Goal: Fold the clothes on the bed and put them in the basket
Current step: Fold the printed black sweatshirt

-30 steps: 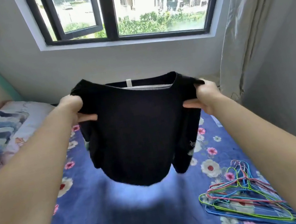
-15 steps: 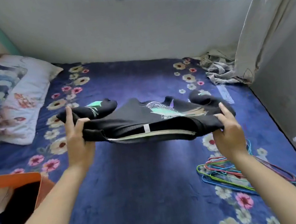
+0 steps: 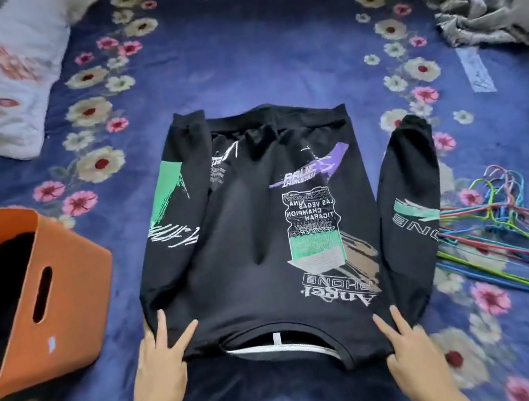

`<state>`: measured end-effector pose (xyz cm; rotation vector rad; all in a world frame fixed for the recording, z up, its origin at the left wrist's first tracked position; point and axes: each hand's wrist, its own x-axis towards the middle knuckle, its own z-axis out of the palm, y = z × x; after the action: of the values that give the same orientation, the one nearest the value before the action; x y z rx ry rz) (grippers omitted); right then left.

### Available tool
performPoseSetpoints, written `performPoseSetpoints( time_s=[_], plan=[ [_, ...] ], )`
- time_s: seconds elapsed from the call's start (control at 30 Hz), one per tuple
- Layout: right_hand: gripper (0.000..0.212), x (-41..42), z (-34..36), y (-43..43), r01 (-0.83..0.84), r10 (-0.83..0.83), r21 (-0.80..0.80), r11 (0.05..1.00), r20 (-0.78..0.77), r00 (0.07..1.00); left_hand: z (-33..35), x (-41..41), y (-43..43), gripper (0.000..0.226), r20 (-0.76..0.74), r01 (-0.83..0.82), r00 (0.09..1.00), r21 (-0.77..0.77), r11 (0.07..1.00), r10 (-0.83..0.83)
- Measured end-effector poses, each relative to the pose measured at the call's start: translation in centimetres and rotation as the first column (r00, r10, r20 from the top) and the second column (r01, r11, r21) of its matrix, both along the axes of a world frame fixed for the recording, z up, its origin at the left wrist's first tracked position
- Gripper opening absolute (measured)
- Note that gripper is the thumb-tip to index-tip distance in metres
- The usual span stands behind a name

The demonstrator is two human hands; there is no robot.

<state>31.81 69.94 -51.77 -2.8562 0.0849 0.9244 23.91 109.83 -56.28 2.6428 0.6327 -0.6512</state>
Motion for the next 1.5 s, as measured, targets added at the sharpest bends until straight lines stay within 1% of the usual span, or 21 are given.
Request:
performPoseSetpoints(
  time_s=[0.07, 0.13, 0.2, 0.23, 0.3, 0.37, 0.4, 0.5, 0.6, 0.7, 0.8, 0.9, 0.93, 1.0, 1.07, 1.13, 1.2, 1.3, 1.37, 1.43, 1.5],
  plan=[
    [0.074, -1.4, -2.2, -1.5, -0.019, 0.019, -0.005, 1.0, -0.004, 1.0, -0.3, -1.7, -0.9, 0.081, -0.035, -0.041, 0.998, 0.073, 0.996, 0.044],
    [0.063, -2.6, -3.3, -1.4, 0.025, -0.027, 0.05, 0.998, 0.038, 0.999, -1.0, -2.4, -2.4, 0.069, -0.007, -0.27, 0.963, 0.019, 0.963, 0.27],
    [0.043, -3.5, -4.3, -0.6, 0.335, -0.358, 0.194, 0.922, 0.1, 0.928, -1.5, -2.1, -4.4, 0.053, 0.046, -0.597, 0.792, -0.15, 0.788, 0.609],
    [0.033, -3.2, -4.7, -0.1, 0.544, -0.582, 0.263, 0.797, 0.089, 0.808, -1.3, -1.2, -5.5, 0.052, 0.018, -0.732, 0.651, -0.251, 0.633, 0.759],
    [0.039, -2.6, -5.2, 1.6, 0.855, -0.884, 0.326, 0.404, -0.103, 0.457, -1.8, 0.4, -7.5, 0.071, -0.163, -0.883, 0.276, -0.433, 0.183, 0.947],
    [0.045, -2.3, -6.3, 3.3, 0.95, -0.905, 0.313, 0.006, -0.402, 0.139, -2.4, 1.6, -9.0, 0.082, -0.232, -0.905, 0.115, -0.426, 0.006, 0.966],
    [0.041, -2.3, -6.8, 4.0, 0.948, -0.882, 0.306, -0.092, -0.467, 0.066, -2.9, 2.0, -9.4, 0.076, -0.204, -0.91, 0.088, -0.414, -0.004, 0.975],
    [0.022, -2.3, -7.8, 5.1, 0.941, -0.907, 0.337, -0.033, -0.406, 0.114, -2.9, 2.5, -10.0, 0.052, -0.086, -0.914, 0.101, -0.401, 0.058, 0.991],
    [0.015, -3.0, -8.1, 4.7, 0.949, -0.941, 0.311, 0.052, -0.303, 0.151, -3.4, 0.5, -9.7, 0.05, 0.032, -0.907, 0.244, -0.347, 0.24, 0.969],
    [0.014, -5.1, -7.8, 3.9, 0.971, -0.951, 0.172, 0.165, -0.235, 0.203, -3.7, -3.4, -10.2, 0.052, 0.022, -0.911, 0.321, -0.268, 0.315, 0.947],
    [0.032, -7.4, -7.7, 3.4, 0.962, -0.917, 0.052, 0.267, -0.294, 0.27, -3.3, -5.6, -10.9, 0.052, -0.035, -0.935, 0.324, -0.16, 0.315, 0.945],
    [0.05, -6.6, -7.4, 2.1, 0.958, -0.926, 0.103, 0.267, -0.248, 0.285, -2.9, -3.8, -11.0, 0.067, 0.005, -0.943, 0.332, -0.015, 0.332, 0.943],
    [0.05, -5.6, -7.0, 1.8, 0.957, -0.936, 0.145, 0.25, -0.217, 0.277, -2.6, -2.6, -11.1, 0.076, 0.033, -0.923, 0.384, 0.03, 0.383, 0.923],
    [0.051, -3.1, -6.2, 0.7, 0.955, -0.958, 0.228, 0.192, -0.17, 0.233, -2.6, -0.3, -12.3, 0.09, 0.103, -0.769, 0.639, 0.066, 0.636, 0.762],
    [0.046, -0.2, -5.7, -0.4, 0.939, -0.972, 0.32, 0.124, -0.152, 0.181, -2.8, 1.9, -14.1, 0.092, 0.147, -0.458, 0.883, 0.053, 0.887, 0.447],
    [0.037, 2.7, -5.8, -2.3, 0.921, -0.977, 0.38, 0.087, -0.147, 0.153, -3.4, 4.3, -16.8, 0.083, 0.185, -0.115, 0.976, 0.002, 0.993, 0.112],
    [0.035, 5.8, -5.9, -3.9, 0.9, -0.979, 0.426, 0.095, -0.121, 0.161, -4.2, 7.0, -19.4, 0.07, 0.261, 0.21, 0.945, -0.026, 0.977, -0.196],
    [0.041, 9.8, -7.1, -6.1, 0.863, -0.978, 0.497, 0.095, -0.117, 0.175, -6.1, 10.7, -23.3, 0.058, 0.369, 0.542, 0.778, 0.015, 0.84, -0.508],
    [0.032, 11.9, -7.8, -7.3, 0.817, -0.963, 0.57, 0.084, -0.164, 0.213, -7.5, 12.6, -26.4, 0.057, 0.408, 0.625, 0.712, 0.004, 0.781, -0.572],
    [0.014, 13.1, -7.8, -7.8, 0.745, -0.937, 0.658, 0.108, -0.182, 0.297, -7.7, 13.4, -28.2, 0.058, 0.413, 0.597, 0.738, -0.028, 0.802, -0.534],
    [0.003, 13.3, -7.3, -9.6, 0.64, -0.959, 0.754, 0.149, -0.046, 0.278, -7.9, 13.7, -29.3, 0.06, 0.394, 0.527, 0.794, -0.071, 0.847, -0.462]
  ],
)
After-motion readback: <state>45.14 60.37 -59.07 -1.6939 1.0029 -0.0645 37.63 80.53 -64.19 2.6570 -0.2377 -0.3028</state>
